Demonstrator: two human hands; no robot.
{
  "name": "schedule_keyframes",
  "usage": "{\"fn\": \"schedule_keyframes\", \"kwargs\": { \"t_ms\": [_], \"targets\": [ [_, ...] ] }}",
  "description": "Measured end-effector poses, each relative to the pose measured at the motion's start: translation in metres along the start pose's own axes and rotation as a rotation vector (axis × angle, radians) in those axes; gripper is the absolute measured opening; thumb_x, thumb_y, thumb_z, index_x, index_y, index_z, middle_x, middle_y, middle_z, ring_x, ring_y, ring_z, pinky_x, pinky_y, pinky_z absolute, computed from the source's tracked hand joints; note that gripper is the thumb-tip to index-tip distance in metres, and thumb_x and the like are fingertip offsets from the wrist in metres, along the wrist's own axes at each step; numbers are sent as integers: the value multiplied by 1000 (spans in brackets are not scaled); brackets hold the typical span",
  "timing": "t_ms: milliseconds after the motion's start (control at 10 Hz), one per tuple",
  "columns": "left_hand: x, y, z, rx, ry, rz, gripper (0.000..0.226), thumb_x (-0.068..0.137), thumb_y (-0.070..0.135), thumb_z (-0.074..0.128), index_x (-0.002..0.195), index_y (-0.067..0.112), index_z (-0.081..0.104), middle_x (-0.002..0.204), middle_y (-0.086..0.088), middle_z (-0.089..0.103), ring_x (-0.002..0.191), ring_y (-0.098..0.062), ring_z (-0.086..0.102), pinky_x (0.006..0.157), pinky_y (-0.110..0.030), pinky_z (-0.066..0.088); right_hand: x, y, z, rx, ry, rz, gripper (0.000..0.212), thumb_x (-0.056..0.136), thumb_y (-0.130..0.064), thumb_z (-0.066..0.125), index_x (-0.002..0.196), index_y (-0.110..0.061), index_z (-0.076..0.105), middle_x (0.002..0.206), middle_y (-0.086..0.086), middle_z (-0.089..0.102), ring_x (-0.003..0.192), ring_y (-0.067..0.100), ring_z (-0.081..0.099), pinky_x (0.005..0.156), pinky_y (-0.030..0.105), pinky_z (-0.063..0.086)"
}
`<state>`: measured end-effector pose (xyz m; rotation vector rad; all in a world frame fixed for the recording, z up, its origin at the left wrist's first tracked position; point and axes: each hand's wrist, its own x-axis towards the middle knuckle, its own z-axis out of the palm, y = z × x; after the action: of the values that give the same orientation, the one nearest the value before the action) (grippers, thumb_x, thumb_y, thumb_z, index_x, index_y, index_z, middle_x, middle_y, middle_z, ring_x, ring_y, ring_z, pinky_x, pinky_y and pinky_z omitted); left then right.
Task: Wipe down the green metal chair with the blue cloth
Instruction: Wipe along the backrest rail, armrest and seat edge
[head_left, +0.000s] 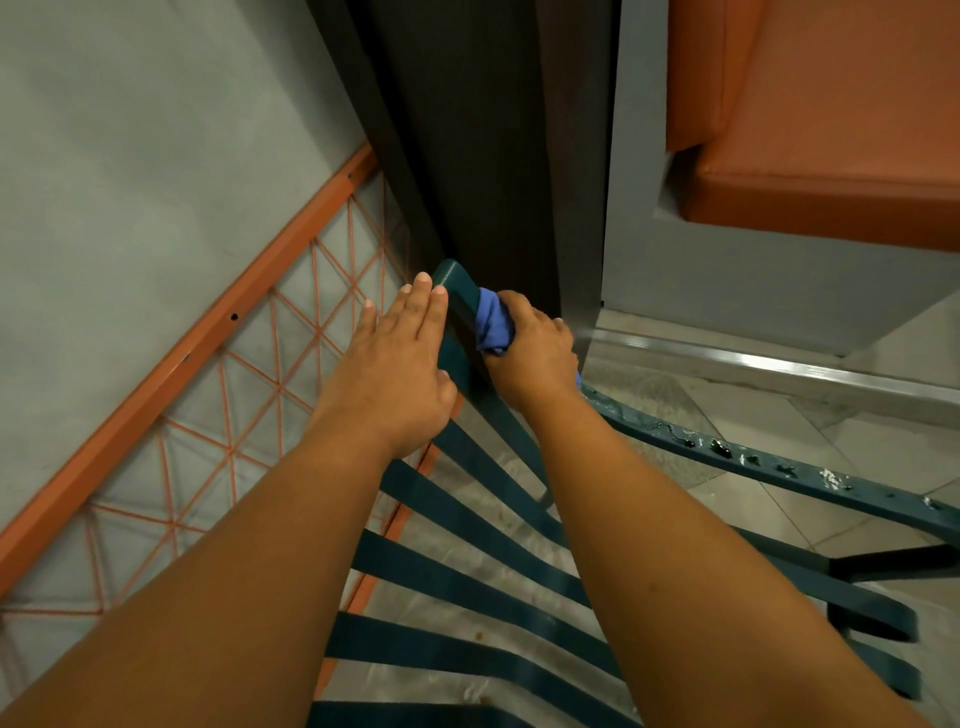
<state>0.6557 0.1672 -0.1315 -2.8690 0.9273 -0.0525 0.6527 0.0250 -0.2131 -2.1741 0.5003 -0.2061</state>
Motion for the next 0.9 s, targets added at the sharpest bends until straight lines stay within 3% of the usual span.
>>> {"fn": "schedule_keyframes", "kwargs": {
  "t_ms": [100, 200, 300, 400, 500, 600, 700, 800, 900],
  "targets": [
    [0, 0, 0, 4, -5, 1, 76, 95, 32, 38, 150, 15, -11, 159, -5, -13, 147, -17, -7, 119, -40, -2, -8, 7, 1, 7, 66, -94, 62, 84, -18, 66, 138, -30, 37, 119, 3, 60, 110, 28, 53, 91, 50, 47],
    [-1, 1, 0, 10, -2, 1, 76, 95, 32, 38, 151, 15, -11, 159, -5, -13, 147, -16, -7, 119, -39, -4, -15, 20, -9, 22, 106, -173, 59, 85, -7, 62, 140, -22, 44, 125, 7, 60, 112, 25, 54, 97, 39, 47],
    [-1, 1, -1, 16, -3, -2, 75, 95, 32, 37, 150, 15, -11, 159, -5, -14, 147, -17, -8, 118, -38, -4, -9, 25, -22, 54, 35, -94, 52, 88, -2, 57, 135, -25, 51, 122, 4, 58, 110, 24, 56, 95, 32, 48],
    [-1, 1, -1, 17, -3, 1, 75, 95, 32, 37, 151, 15, -11, 159, -5, -14, 147, -17, -7, 118, -38, -4, 3, 18, -25, 255, -47, -11, 51, 91, -9, 54, 135, -34, 46, 120, -3, 53, 111, 24, 55, 91, 43, 52],
    [-1, 0, 0, 7, 11, 3, 75, 95, 32, 38, 151, 16, -9, 160, -5, -12, 147, -16, -6, 119, -38, -3, -9, 10, -10, 208, -50, -154, 67, 91, -5, 53, 145, -38, 29, 155, -1, 27, 141, 26, 25, 116, 44, 23],
    [-2, 1, 0, 7, 17, 4, 75, 94, 32, 39, 152, 15, -7, 160, -6, -11, 147, -17, -4, 119, -38, -2, -31, 27, 8, 58, 57, -260, 72, 88, 2, 55, 145, -34, 31, 158, 0, 21, 146, 24, 11, 117, 34, 7],
    [-1, 1, 1, 18, 20, 3, 75, 94, 32, 38, 152, 14, -7, 160, -6, -10, 147, -17, -4, 120, -39, -1, -33, 38, 9, 15, 75, -193, 69, 87, 3, 57, 144, -32, 37, 157, 0, 23, 146, 24, 13, 115, 29, 6],
    [-1, 2, 1, 22, 19, -1, 75, 94, 31, 38, 151, 14, -7, 160, -7, -10, 147, -18, -3, 120, -40, 0, -14, 17, -2, 113, 13, 23, 70, 90, 0, 53, 148, -28, 27, 156, 4, 25, 144, 26, 19, 118, 41, 19],
    [-1, 2, 1, 18, 20, 0, 75, 93, 31, 38, 151, 14, -7, 160, -7, -9, 147, -18, -4, 119, -39, -1, -15, 7, 3, 116, 41, -73, 74, 90, -1, 53, 150, -28, 20, 157, 5, 24, 145, 27, 17, 118, 45, 18]
  ]
}}
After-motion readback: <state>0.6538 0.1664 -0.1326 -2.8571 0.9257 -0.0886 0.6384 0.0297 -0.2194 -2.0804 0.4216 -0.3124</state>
